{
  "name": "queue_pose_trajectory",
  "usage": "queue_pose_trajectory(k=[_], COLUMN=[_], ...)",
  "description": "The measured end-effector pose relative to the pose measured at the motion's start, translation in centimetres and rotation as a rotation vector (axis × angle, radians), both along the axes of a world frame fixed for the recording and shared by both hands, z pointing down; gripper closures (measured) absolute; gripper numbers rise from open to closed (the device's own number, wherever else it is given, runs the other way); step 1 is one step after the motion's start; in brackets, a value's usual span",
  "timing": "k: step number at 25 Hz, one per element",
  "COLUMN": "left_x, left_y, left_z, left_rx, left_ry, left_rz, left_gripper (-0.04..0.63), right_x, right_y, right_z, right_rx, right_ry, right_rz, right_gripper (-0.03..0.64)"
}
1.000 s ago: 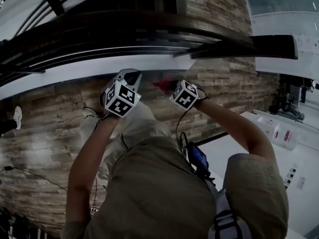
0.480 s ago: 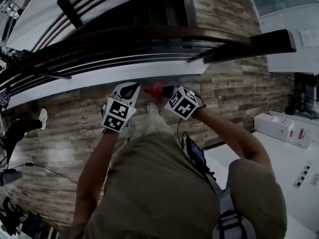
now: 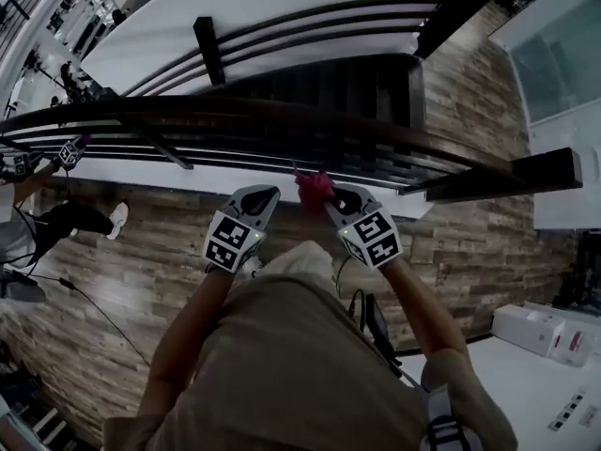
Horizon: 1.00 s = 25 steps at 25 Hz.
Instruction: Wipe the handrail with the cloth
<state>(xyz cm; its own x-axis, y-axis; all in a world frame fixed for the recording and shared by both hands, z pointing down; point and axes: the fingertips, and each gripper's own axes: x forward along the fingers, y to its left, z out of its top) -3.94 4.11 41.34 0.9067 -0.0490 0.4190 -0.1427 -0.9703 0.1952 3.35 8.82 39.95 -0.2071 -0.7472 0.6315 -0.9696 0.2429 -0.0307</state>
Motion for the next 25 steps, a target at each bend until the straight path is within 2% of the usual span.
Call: queue_pose_trajectory(k=[4,9,13,17,21,25], left_x=[-1.2,-1.0,0.4,2.6,4.4,5.7], left_y=[-1.8,-3.3,-4.4,-5.2,-5.7,-4.4], left_z=[-0.4,-0.9,-1.4,-3.0,-2.8,-2.1], left_rx=[0.027,0.016,-0.007,0.007,0.031,0.021], left_ry=[0.033,0.034,0.029,0.044,0.032,0.011], left_rz=[-0.062,-0.130,-0.176,-0.221,-0.263,-0.290], left_gripper=[0.578,0.578,0.578,0.578,0.578,0.578], right_x=[0.0,1.7,4.9,9.2,13.2,15.8], right_y=[-1.0,-1.8,-3.1,-3.9,-4.4,-3.7], right_z=[-0.3,-1.6,-3.3,-4.8,-4.0,-3.5], right_rx=[0.076,0.112,0.163,0.204,0.213,0.201], right_ry=[-0.045,-0.061,-0.058,-0.036,-0.030,-0.031], right_rz=[-0.007,-0.031,0.002,0.025,0.047,0.042], right_gripper=[0.557,0.557,0.557,0.557,0.557,0.557])
